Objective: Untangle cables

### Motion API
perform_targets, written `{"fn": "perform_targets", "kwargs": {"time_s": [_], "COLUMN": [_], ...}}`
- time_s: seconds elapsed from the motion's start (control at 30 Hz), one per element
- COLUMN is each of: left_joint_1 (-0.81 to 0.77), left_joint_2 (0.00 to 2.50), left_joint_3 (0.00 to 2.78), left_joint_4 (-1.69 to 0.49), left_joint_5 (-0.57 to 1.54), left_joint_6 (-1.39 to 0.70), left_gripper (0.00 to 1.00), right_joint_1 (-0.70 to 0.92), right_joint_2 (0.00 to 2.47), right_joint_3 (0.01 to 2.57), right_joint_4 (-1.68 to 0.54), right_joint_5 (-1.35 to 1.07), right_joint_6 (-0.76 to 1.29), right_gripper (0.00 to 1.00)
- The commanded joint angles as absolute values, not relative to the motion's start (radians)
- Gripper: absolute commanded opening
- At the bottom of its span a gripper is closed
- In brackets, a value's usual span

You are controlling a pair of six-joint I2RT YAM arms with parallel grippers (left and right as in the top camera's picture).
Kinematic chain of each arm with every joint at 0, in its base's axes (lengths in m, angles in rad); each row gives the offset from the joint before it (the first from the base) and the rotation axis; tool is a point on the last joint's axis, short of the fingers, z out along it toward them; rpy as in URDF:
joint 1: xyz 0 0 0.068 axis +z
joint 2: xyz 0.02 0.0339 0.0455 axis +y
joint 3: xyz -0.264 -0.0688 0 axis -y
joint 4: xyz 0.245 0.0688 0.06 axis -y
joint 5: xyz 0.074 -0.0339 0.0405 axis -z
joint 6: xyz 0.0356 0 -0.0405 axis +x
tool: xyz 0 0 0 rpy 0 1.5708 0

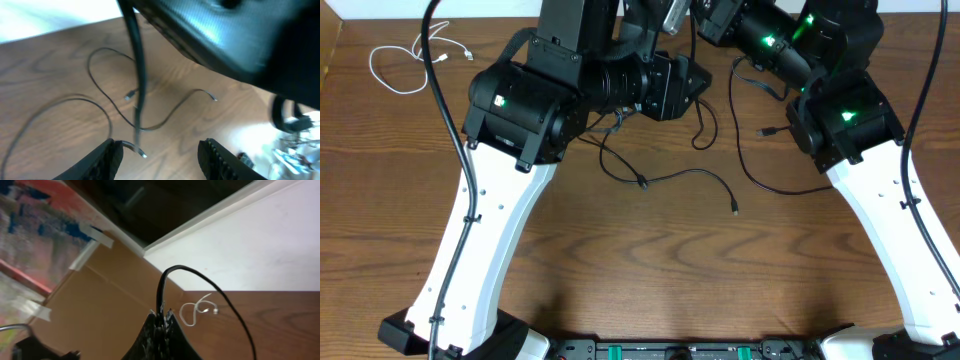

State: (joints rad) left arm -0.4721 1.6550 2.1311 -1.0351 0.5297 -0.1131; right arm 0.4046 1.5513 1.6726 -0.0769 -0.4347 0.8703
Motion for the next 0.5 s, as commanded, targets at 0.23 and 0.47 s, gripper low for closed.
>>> {"fn": "perform_targets", "kwargs": {"time_s": [0.23,0.47], "left_joint_1": [-0.468,-0.468], "left_joint_2": [1.647,1.647], "left_joint_3": [2.097,2.097], "left_joint_4": [-0.943,-0.925], "left_joint_5": [0.485,0.485], "left_joint_6": [-0.064,-0.064], "left_gripper": [0.54,0.37], "right_joint_1": [0.4,0.355], "right_joint_2": [1.55,1.55], "right_joint_3": [1.681,1.681], "right_joint_4": [-0.06,-0.06], "right_joint_5": [-0.489,-0.538], "right_joint_6": [0.988,1.023], "right_gripper": [0.01,0.01]}}
